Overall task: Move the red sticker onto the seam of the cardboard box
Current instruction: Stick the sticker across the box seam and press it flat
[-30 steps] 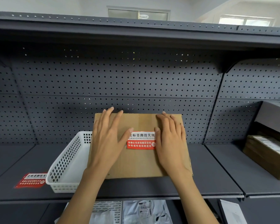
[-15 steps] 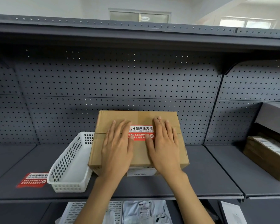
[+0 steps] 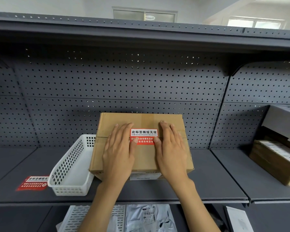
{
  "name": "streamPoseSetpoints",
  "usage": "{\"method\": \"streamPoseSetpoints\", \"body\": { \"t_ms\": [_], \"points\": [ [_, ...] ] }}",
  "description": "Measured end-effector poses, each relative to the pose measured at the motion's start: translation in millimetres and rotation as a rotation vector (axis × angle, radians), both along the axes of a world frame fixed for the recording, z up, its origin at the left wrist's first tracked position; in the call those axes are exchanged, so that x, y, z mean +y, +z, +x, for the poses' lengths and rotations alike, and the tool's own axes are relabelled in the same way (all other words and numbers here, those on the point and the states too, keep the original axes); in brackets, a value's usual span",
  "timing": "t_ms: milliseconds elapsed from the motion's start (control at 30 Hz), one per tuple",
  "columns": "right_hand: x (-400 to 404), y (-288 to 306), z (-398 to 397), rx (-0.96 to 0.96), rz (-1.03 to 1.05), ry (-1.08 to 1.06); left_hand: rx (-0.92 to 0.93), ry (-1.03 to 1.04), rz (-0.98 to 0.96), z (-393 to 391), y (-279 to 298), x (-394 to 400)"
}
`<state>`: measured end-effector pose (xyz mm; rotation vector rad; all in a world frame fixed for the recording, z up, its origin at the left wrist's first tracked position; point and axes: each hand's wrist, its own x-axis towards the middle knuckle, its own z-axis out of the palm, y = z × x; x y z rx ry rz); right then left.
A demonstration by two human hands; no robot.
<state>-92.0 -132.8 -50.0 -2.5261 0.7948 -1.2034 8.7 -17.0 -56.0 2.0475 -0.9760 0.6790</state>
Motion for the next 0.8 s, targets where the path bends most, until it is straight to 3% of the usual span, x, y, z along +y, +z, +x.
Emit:
{"method": "streamPoseSetpoints", "body": {
  "t_ms": [400,800],
  "points": [
    [-9,5,1,0.095,0.044,0.078,-0.001,0.008,0.062,7,3,-4],
    [-35,29,20,0.322,0.089,0.094,0.119,-0.045,0.179,35,20,-24]
  ]
}}
